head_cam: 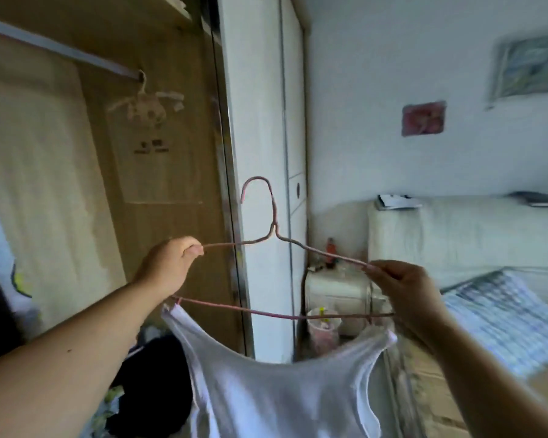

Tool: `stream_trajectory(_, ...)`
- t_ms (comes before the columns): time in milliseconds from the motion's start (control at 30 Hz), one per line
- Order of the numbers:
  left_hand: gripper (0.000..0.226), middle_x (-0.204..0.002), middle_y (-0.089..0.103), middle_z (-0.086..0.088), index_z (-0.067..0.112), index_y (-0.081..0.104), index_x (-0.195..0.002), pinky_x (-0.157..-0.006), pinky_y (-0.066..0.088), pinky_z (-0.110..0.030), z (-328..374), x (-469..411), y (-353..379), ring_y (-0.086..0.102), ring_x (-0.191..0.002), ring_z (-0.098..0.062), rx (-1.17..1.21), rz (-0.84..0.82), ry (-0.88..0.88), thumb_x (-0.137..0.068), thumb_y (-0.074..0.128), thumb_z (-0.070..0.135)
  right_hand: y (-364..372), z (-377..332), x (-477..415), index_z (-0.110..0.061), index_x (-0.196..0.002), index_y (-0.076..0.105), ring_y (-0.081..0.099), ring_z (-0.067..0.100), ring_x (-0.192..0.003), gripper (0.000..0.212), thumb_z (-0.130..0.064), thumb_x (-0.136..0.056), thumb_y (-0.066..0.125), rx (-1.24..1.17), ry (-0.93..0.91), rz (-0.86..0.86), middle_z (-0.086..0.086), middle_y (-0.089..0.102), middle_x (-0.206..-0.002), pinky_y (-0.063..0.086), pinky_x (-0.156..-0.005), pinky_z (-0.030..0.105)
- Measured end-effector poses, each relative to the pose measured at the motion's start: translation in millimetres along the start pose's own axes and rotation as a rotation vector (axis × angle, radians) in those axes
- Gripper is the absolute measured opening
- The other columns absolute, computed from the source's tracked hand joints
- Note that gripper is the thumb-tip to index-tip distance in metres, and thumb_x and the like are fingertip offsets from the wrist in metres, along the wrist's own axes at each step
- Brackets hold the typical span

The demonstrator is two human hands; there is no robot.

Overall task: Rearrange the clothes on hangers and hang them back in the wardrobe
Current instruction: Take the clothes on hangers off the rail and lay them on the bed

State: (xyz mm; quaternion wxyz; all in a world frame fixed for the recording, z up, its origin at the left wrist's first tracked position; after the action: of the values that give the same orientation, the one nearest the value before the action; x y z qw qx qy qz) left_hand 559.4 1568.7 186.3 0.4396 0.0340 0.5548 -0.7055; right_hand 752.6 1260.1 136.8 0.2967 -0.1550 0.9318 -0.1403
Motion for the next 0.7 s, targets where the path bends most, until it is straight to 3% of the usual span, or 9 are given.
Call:
stream_trajectory(67,0.019,-0.092,0.064,0.001,0.023,0.065,-0.09,-0.064,0.035,-0.028,5,28,15,0.055,-0.081,-0.017,0.11,0.001,0.047,-0.097,0.048,0.024,-13,14,48,-0.024,-0.069,0.068,0.057,0.015,-0.06,0.019,-0.033,-0.086,0.064,0.136,0.1,0.088,-0.001,0.062,-0.059,0.042,-0.061,0.031)
stream_trajectory(200,0.018,-0.094,0.066,-0.012,0.011,0.071,-0.098,-0.063,0.029,-0.028,20,86,37,0.057,-0.082,-0.027,0.219,-0.031,0.185,-0.093,0.056,0.02,-37,30,154,-0.024,-0.063,0.061,0.054,0.019,-0.061,0.027,-0.037,-0.087,0.062,0.267,0.283,0.153,0.001,0.06,-0.059,0.037,-0.058,0.031)
stream_trajectory(300,0.016,-0.091,0.064,-0.015,0.008,0.072,-0.095,-0.064,0.031,-0.029,39,126,47,0.059,-0.085,-0.032,0.289,-0.107,0.261,-0.09,0.06,0.017,-62,41,231,-0.024,-0.061,0.062,0.059,0.023,-0.06,0.03,-0.041,-0.085,0.062,0.284,0.429,0.2,0.004,0.064,-0.061,0.045,-0.059,0.032)
stream_trajectory(500,0.014,-0.086,0.06,-0.003,0.021,0.071,-0.09,-0.071,0.04,-0.031,114,188,82,0.06,-0.093,-0.03,0.324,-0.317,0.436,-0.091,0.057,0.022,-127,46,364,-0.017,-0.07,0.066,0.053,0.014,-0.051,0.026,-0.035,-0.088,0.061,0.244,0.674,0.313,-0.001,0.063,-0.06,0.042,-0.054,0.026)
stream_trajectory(600,0.016,-0.097,0.067,-0.011,0.019,0.072,-0.093,-0.079,0.048,-0.037,175,238,104,0.061,-0.095,-0.033,0.383,-0.413,0.539,-0.091,0.057,0.026,-171,48,431,-0.019,-0.068,0.063,0.051,0.013,-0.048,0.025,-0.03,-0.09,0.059,0.249,0.767,0.431,0.0,0.06,-0.06,0.039,-0.051,0.022)
stream_trajectory(700,0.018,-0.099,0.066,-0.014,0.015,0.072,-0.095,-0.078,0.046,-0.035,236,295,127,0.061,-0.094,-0.034,0.434,-0.549,0.623,-0.092,0.058,0.024,-216,53,502,-0.022,-0.065,0.066,0.049,0.011,-0.044,0.028,-0.029,-0.091,0.059,0.295,0.878,0.522,-0.004,0.056,-0.051,0.038,-0.051,0.024)
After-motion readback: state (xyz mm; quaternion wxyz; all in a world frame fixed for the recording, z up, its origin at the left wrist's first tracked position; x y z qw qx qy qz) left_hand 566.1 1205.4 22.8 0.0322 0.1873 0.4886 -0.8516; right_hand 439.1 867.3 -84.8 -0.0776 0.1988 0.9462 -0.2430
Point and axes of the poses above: each hand's wrist, its own x-axis away from the middle knuckle, its own y-axis out of the palm, z = x × y, the point moved 4 cm from there along -x, towards the middle knuckle
